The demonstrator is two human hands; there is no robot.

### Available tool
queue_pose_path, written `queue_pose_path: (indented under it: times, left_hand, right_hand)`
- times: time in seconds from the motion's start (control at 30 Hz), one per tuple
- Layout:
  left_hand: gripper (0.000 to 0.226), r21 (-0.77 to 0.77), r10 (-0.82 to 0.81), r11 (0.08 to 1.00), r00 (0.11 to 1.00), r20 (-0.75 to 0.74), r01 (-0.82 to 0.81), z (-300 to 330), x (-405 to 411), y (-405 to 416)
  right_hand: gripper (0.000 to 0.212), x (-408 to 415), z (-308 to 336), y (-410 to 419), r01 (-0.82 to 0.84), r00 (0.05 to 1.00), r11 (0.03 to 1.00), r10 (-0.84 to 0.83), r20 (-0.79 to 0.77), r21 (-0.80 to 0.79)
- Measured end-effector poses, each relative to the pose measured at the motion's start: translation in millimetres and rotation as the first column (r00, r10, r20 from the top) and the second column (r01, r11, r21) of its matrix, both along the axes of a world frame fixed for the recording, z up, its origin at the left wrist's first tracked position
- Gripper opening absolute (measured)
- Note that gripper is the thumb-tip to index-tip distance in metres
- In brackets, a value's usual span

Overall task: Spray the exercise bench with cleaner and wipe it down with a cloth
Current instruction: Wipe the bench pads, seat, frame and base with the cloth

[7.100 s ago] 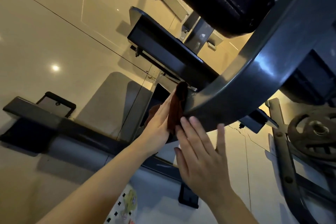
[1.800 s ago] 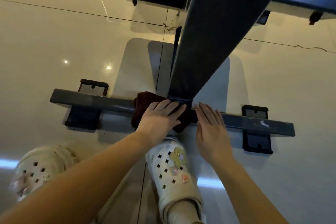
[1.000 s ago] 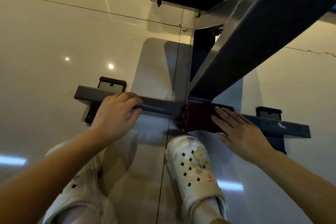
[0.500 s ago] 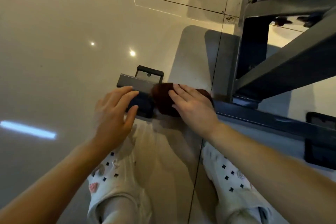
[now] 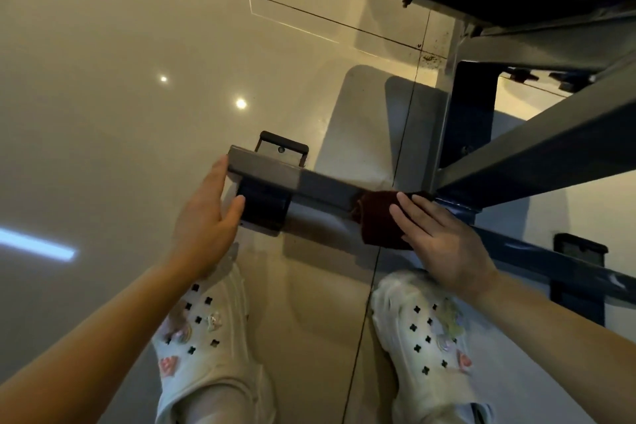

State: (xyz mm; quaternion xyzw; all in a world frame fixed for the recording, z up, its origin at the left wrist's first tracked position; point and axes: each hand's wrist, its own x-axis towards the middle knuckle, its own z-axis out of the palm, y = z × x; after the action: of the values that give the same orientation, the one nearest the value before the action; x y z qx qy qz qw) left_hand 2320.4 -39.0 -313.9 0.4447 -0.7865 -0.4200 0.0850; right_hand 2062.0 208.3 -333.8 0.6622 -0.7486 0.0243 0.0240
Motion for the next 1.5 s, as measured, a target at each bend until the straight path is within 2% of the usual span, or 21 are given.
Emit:
queue_pose_path:
  times: [0.1, 0.2, 0.33, 0.43, 0.5, 0.57, 0.67, 0.77, 0.83, 0.93, 1.03, 1.1, 1.2, 1.27, 1.33, 1.4, 1.47, 1.5]
  left_hand:
    - [0.060, 0.268, 0.166, 0.955, 0.980, -0.113, -0.130, 3, 0, -1]
    - [0.057, 0.374, 0.210, 0.917, 0.966, -0.150, -0.141, 8, 3, -9]
    - [0.052, 0.417, 0.255, 0.892, 0.956, -0.143, -0.175, 14, 1, -15]
    - [0.051, 0.441, 0.342, 0.860, 0.932, -0.122, -0.257, 12, 2, -21]
    - [0.050, 0.452, 0.363, 0.848, 0.925, -0.115, -0.276, 9, 4, -24]
    - [0.050, 0.460, 0.358, 0.847, 0.925, -0.126, -0.265, 7, 4, -26]
    - [0.053, 0.478, 0.346, 0.845, 0.926, -0.148, -0.239, 3, 7, -25]
    - [0.061, 0.480, 0.288, 0.860, 0.941, -0.178, -0.173, 0, 14, -19]
    - [0.052, 0.497, 0.293, 0.852, 0.936, -0.196, -0.163, 1, 14, -16]
    - [0.056, 0.501, 0.318, 0.848, 0.924, -0.214, -0.176, 5, 9, -19]
    - [0.056, 0.428, 0.360, 0.874, 0.899, -0.249, -0.232, 9, 9, -26]
    - [0.046, 0.304, 0.348, 0.914, 0.902, -0.254, -0.267, 9, 14, -31]
    - [0.055, 0.073, 0.260, 0.965, 0.960, -0.100, -0.253, 4, 21, -29]
    - [0.063, -0.062, 0.142, 0.988, 0.990, -0.021, -0.143, 4, 18, -21]
    - [0.062, -0.153, 0.006, 0.988, 1.000, 0.030, -0.001, 3, 11, -9]
    - [0.059, -0.241, -0.088, 0.965, 0.994, 0.061, 0.101, -1, 7, -1]
    - [0.056, -0.313, -0.161, 0.930, 0.979, 0.123, 0.192, -8, 7, 6]
    - [0.056, -0.333, -0.187, 0.913, 0.968, 0.168, 0.234, -12, 8, 9]
  right_hand:
    - [0.080, 23, -6, -38, -0.014, 0.999, 1.000, 0.014, 0.049, -0.011]
    - [0.082, 55, -13, -99, -0.092, 0.992, 0.995, 0.095, 0.086, -0.040]
    - [0.075, 102, -12, -174, -0.167, 0.984, 0.986, 0.166, 0.063, 0.000]
    - [0.070, 114, -9, -193, -0.115, 0.993, 0.992, 0.113, 0.041, 0.042]
    - [0.072, 110, -14, -186, -0.125, 0.989, 0.992, 0.125, 0.078, 0.002]
    - [0.078, 96, -17, -165, -0.144, 0.989, 0.989, 0.143, 0.048, 0.016]
    - [0.059, 68, -16, -118, -0.140, 0.990, 0.990, 0.139, 0.011, 0.031]
    - [0.053, 49, -14, -88, -0.139, 0.990, 0.988, 0.140, -0.010, 0.068]
    - [0.050, 48, -12, -93, -0.137, 0.990, 0.989, 0.138, -0.005, 0.059]
    - [0.055, 70, -14, -135, -0.157, 0.988, 0.985, 0.157, 0.003, 0.069]
    - [0.065, 108, -13, -198, -0.145, 0.989, 0.986, 0.142, 0.039, 0.082]
    - [0.073, 124, -11, -224, -0.177, 0.984, 0.977, 0.174, 0.035, 0.118]
    - [0.067, 122, -10, -220, -0.204, 0.979, 0.973, 0.203, 0.021, 0.105]
    - [0.059, 106, -13, -198, -0.224, 0.975, 0.974, 0.224, 0.006, 0.039]
    - [0.063, 84, -19, -164, -0.253, 0.964, 0.967, 0.255, -0.075, 0.040]
    - [0.078, 56, -22, -121, -0.251, 0.960, 0.967, 0.255, -0.113, 0.041]
    - [0.101, 30, -20, -75, -0.186, 0.971, 0.979, 0.195, -0.135, 0.081]
    - [0.105, 18, -17, -51, -0.144, 0.976, 0.983, 0.160, -0.150, 0.113]
